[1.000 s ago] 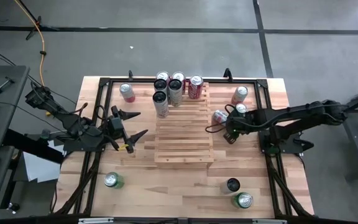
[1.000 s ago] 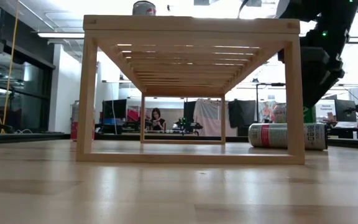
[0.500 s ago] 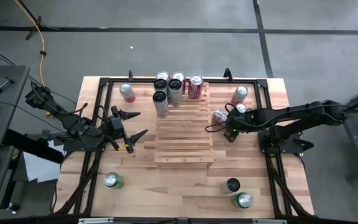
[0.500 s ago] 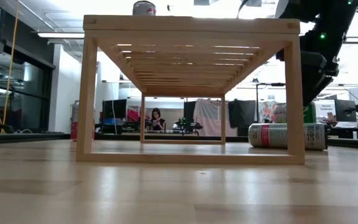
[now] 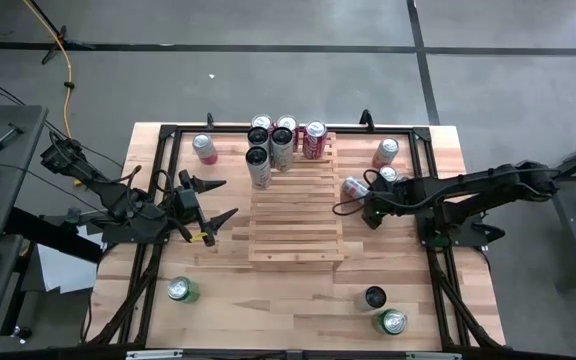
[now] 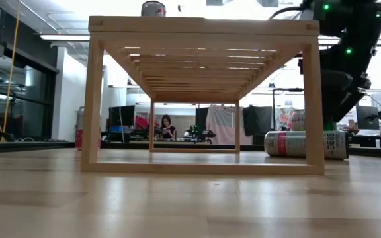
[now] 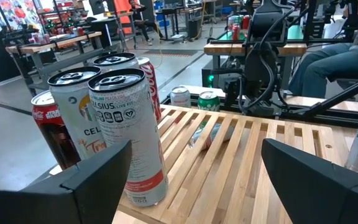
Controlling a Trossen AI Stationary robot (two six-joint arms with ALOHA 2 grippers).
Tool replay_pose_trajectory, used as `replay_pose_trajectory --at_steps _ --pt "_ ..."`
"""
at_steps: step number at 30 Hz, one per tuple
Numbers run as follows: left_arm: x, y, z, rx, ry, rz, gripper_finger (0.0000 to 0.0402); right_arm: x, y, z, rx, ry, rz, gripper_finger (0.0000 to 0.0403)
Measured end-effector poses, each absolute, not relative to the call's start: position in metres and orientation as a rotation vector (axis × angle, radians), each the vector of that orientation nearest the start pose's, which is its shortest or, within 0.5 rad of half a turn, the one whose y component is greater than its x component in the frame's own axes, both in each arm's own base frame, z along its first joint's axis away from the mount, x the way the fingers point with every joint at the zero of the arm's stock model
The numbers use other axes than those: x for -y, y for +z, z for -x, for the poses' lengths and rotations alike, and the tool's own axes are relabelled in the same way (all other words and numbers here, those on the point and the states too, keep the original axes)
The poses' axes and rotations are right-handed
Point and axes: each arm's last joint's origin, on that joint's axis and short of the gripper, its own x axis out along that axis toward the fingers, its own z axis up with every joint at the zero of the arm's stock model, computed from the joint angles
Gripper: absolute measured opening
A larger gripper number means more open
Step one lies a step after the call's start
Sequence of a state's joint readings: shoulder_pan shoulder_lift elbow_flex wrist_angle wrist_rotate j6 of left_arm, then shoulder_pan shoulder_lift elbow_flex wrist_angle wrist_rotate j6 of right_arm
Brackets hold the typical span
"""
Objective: Place canned beverage on shelf
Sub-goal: Align the right peach vibe celsius soda can with the other peach vibe celsius soda can on the shelf
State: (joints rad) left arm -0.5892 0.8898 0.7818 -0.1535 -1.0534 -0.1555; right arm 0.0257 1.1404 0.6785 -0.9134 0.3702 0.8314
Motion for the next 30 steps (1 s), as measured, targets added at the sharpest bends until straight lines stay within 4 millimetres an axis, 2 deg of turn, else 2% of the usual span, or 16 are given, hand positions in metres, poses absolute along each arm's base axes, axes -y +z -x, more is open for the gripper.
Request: replay_pose_trajectory --at_steps 5,17,30 --pt "0.081 0.321 -0.166 -0.143 0.473 -0.041 0.0351 0.006 0.195 -0.176 -1.121 -0.792 -0.411 0.0399" --pt "0.081 0.320 -0.166 -0.145 0.474 -0.044 0.0351 0.006 0.181 -0.181 -1.223 -0.781 -0.339 0.0396" --pt "0.081 0.320 -0.166 -0.146 0.474 -0.045 0.0351 0.006 0.160 -0.192 -1.309 -0.828 -0.270 0.0357"
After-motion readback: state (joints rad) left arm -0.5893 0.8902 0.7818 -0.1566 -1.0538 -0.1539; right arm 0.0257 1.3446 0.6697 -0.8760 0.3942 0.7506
